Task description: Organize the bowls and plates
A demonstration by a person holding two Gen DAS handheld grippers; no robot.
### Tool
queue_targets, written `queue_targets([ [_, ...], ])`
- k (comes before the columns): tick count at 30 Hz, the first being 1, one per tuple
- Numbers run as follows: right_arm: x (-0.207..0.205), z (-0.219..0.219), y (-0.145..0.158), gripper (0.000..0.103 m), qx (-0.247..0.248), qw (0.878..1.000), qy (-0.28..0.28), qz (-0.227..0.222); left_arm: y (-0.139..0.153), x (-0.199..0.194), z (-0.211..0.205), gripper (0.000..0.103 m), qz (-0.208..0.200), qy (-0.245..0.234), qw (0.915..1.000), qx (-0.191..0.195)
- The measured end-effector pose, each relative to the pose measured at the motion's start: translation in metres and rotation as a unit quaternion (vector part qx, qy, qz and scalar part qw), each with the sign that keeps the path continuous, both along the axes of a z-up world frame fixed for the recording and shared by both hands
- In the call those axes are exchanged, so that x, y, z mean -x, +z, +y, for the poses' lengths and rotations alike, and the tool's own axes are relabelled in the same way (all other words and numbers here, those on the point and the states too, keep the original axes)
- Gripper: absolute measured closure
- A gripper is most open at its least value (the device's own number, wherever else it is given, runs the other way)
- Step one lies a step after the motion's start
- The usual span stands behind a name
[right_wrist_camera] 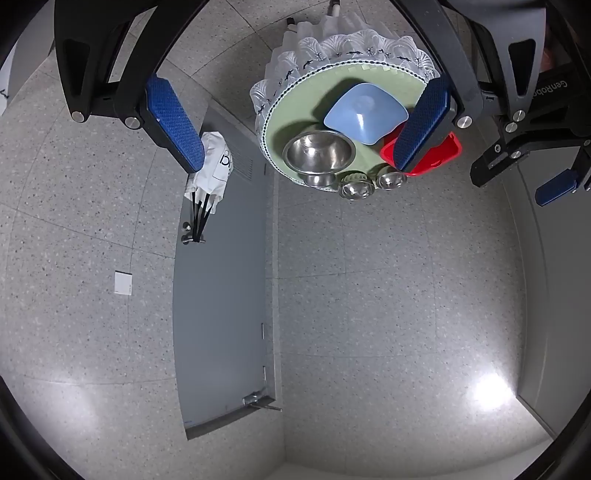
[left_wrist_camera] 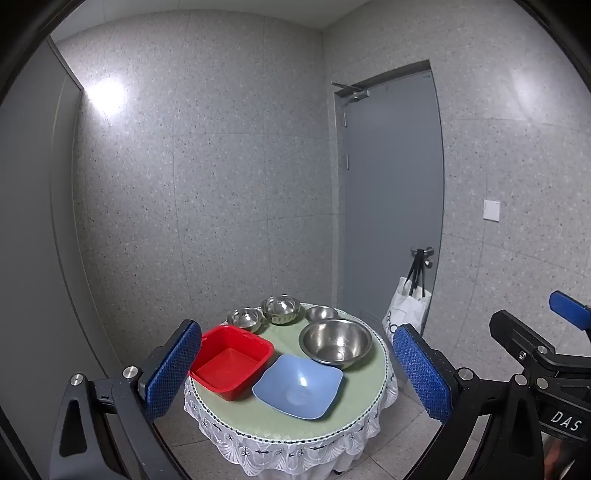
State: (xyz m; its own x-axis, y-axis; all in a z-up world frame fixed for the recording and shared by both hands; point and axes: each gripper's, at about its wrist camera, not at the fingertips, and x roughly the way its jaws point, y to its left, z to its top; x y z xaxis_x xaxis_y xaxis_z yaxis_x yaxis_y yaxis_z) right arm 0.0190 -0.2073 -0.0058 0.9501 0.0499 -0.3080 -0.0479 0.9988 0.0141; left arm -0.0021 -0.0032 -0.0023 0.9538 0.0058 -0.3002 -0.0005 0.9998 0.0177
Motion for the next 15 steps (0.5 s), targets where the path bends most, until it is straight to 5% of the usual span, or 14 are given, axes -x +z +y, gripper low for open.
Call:
queue_targets([
  [15,-0.005,0.0064,-0.0016,0.0,-0.001,1.0,0.001,0.001,0.0007,0.0007,-0.0029,0.0,0.0,0.004,1.0,-0.002],
])
